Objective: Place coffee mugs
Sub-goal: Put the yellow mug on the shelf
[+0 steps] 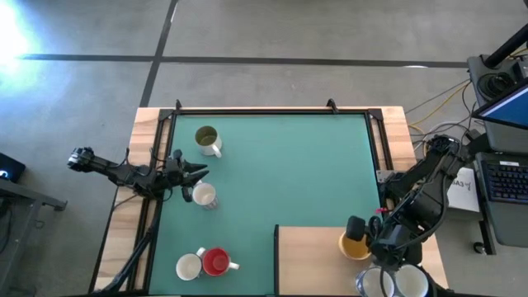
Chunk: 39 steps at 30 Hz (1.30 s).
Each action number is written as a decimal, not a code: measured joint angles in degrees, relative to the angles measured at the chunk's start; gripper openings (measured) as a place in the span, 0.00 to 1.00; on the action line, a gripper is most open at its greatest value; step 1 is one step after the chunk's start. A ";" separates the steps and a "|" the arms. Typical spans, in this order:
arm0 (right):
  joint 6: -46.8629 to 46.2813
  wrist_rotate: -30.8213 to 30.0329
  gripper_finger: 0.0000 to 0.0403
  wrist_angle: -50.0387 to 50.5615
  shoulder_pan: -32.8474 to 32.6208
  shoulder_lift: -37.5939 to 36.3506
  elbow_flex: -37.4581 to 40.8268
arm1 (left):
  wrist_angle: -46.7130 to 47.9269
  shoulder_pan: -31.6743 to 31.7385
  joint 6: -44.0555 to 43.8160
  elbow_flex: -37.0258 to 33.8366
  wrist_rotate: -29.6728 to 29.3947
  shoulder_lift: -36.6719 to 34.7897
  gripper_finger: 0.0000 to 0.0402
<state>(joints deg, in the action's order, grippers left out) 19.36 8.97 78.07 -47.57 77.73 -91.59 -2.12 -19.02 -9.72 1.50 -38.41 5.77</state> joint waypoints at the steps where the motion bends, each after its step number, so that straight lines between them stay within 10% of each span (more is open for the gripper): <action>1: 0.02 0.00 0.03 0.18 0.00 0.00 0.00 | 0.00 0.01 0.00 -0.02 0.00 0.01 0.22; 39: -8.35 -0.09 0.12 0.01 0.00 0.00 0.26 | 0.01 0.00 0.00 -0.02 0.00 0.00 0.22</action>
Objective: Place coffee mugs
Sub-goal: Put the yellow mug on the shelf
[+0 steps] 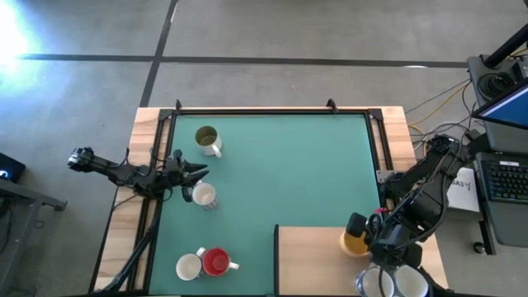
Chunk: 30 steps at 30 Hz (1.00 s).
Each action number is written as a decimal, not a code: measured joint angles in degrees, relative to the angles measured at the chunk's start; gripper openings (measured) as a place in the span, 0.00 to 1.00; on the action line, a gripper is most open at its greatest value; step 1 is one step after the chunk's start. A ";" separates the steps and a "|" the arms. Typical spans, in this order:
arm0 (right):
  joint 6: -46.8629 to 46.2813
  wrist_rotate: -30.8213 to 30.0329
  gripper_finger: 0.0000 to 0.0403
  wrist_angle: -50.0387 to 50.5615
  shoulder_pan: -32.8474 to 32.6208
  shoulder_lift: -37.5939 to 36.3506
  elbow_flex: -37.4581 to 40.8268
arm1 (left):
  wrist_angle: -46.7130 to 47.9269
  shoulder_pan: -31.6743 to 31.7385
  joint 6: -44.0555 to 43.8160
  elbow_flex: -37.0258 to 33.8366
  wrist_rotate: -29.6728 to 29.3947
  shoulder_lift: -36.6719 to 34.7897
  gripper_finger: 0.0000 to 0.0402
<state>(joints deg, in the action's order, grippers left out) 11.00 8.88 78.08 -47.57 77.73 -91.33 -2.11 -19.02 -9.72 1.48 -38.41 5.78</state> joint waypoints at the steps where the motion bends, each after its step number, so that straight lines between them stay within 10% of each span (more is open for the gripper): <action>1: -0.36 0.02 0.13 -0.04 -0.02 0.00 0.00 | -0.02 0.01 0.00 0.00 0.00 0.00 0.22; 30: -29.95 -4.77 0.16 -0.23 -0.02 -2.28 -4.24 | 0.00 0.01 0.00 0.01 0.00 -0.02 0.22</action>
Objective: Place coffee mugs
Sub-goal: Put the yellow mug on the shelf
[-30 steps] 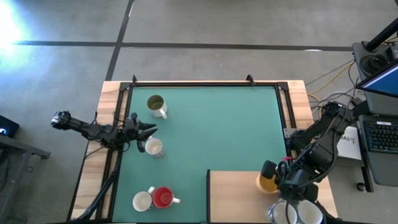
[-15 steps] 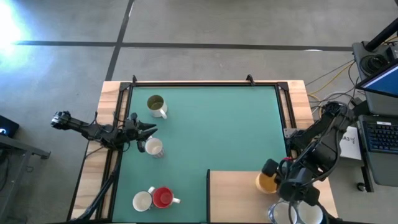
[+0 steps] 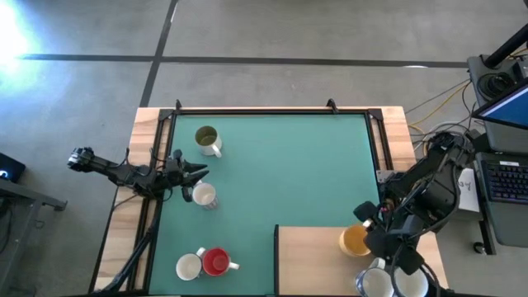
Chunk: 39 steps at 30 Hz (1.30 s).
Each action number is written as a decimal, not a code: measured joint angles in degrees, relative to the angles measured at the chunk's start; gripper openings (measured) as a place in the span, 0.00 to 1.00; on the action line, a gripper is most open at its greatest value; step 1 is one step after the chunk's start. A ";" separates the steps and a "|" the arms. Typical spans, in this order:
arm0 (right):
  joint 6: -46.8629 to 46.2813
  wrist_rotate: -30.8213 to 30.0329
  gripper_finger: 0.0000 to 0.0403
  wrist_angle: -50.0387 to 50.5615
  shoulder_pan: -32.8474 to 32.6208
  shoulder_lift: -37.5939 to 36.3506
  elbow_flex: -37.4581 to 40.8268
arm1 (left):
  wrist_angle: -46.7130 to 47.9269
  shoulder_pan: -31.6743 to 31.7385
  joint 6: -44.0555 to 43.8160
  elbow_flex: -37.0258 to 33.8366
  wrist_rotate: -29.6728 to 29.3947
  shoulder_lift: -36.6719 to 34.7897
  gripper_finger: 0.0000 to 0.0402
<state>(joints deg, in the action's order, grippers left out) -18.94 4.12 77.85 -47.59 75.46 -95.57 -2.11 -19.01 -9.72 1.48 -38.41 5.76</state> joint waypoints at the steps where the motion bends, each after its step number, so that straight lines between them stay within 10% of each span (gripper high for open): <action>1: -1.36 -1.50 0.15 0.10 0.00 -0.05 0.00 | -0.02 -0.02 0.00 0.01 0.00 0.02 0.22; 9: -13.88 -13.86 0.16 4.76 0.52 -0.35 0.00 | -0.01 -0.01 0.00 0.01 0.00 0.02 0.22; 23: -22.00 -15.01 0.36 5.98 2.83 1.65 1.45 | -0.01 -0.02 0.00 -0.01 0.00 0.02 0.22; 39: -20.29 -14.53 0.34 5.76 6.12 2.67 3.04 | -0.01 -0.02 0.00 0.00 0.00 0.02 0.22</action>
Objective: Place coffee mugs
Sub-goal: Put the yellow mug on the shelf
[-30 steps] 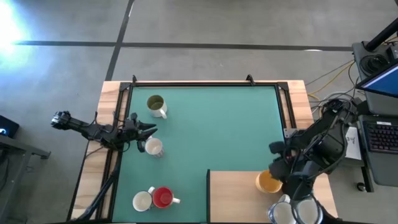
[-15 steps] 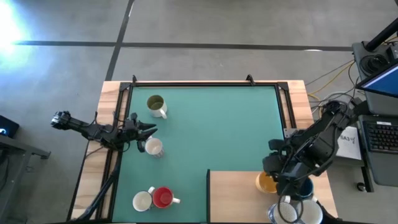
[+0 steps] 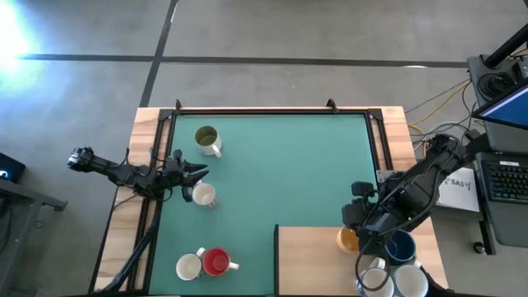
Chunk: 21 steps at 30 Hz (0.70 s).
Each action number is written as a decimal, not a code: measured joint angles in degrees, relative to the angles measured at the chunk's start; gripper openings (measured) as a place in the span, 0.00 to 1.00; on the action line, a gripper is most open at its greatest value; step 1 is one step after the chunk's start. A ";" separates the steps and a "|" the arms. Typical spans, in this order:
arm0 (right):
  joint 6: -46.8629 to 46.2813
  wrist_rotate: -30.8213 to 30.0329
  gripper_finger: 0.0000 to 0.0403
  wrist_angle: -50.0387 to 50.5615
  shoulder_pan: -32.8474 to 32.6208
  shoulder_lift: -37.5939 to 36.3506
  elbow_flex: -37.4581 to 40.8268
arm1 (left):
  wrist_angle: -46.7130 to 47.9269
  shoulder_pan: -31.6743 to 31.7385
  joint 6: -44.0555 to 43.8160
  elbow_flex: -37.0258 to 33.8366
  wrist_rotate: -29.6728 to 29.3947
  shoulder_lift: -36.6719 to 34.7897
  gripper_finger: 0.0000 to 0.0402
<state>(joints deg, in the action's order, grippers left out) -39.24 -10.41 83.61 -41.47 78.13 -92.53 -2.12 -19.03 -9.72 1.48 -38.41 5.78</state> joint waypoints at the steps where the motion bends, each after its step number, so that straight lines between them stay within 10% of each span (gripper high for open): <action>1: 0.11 0.11 0.34 0.01 0.00 0.00 0.04 | 0.00 0.01 0.00 -0.01 0.00 0.00 0.22; 21: 9.83 2.62 0.15 -1.69 0.00 0.00 2.33 | -0.01 0.01 0.00 -0.01 0.00 0.00 0.22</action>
<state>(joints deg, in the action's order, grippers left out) -29.41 -7.79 81.92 -41.47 78.13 -90.20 -2.13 -19.02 -9.72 1.48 -38.41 5.78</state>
